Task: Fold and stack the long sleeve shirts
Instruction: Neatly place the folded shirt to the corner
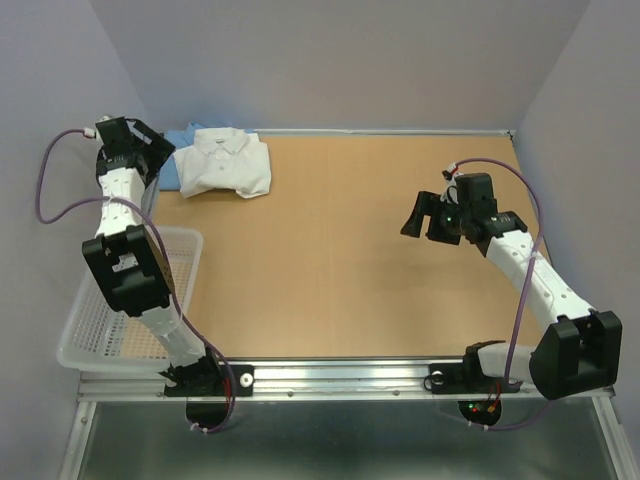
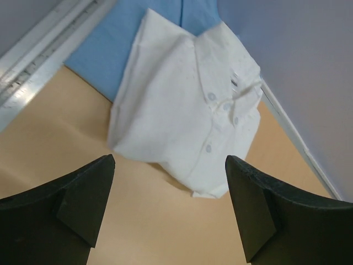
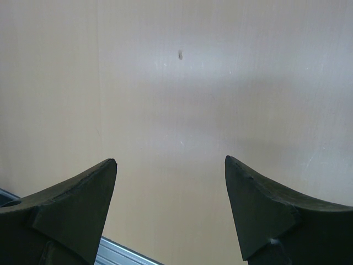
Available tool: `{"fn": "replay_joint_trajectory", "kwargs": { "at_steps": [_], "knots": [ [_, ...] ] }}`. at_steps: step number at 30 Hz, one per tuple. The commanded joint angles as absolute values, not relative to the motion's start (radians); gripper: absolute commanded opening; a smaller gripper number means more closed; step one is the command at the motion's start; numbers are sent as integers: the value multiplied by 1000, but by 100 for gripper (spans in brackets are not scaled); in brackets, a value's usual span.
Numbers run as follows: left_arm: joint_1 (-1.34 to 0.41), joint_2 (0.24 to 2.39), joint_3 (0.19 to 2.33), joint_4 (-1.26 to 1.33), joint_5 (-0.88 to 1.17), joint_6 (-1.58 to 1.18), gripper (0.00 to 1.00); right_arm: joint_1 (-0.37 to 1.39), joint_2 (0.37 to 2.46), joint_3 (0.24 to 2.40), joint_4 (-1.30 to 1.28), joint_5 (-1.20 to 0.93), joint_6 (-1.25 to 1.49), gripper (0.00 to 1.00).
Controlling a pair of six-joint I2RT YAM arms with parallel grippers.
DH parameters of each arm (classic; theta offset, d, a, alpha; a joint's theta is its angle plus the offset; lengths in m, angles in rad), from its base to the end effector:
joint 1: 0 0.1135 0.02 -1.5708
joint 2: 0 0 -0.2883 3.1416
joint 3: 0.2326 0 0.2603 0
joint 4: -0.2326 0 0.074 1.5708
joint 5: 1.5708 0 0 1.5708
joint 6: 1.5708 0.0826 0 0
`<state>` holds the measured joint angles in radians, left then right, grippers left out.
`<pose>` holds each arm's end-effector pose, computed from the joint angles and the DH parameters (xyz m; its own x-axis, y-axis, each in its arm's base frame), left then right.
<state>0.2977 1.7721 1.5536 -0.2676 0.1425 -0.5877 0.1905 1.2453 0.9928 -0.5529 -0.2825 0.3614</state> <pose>0.4582 0.1283 0.3269 -0.2773 -0.6591 -0.6990 -0.3894 0.7422 -0.5454 0.2846 0.0783 0.2709 -0.7937 0.1928 -0.5770 -0.0971 0.8961 0.4330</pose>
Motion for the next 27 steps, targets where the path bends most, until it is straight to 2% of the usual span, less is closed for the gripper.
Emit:
{"fn": "replay_joint_trajectory", "kwargs": {
  "at_steps": [1,4,5,7,14,17,23,27],
  "knots": [
    [337,1882,1621,-321,230,-519,93,189,1229,1058,-541,-299,328,84],
    [341,2009,1728,-337,268,-496,90,187,1239,1057,-541,-305,325,84],
    [339,2029,1742,-337,267,-495,84,189,1244,1057,-541,-307,325,84],
    [339,2080,1776,-342,258,-497,80,187,1253,1055,-541,-305,324,84],
    [328,2155,1773,-336,259,-503,73,187,1281,1071,-541,-299,324,84],
    [318,2148,1729,-337,203,-503,56,189,1292,1078,-541,-295,321,84],
    [318,2056,1599,-328,65,-523,56,189,1292,1081,-541,-284,313,84],
    [319,2022,1586,-334,29,-525,58,189,1293,1081,-543,-281,307,84]
  ]
}}
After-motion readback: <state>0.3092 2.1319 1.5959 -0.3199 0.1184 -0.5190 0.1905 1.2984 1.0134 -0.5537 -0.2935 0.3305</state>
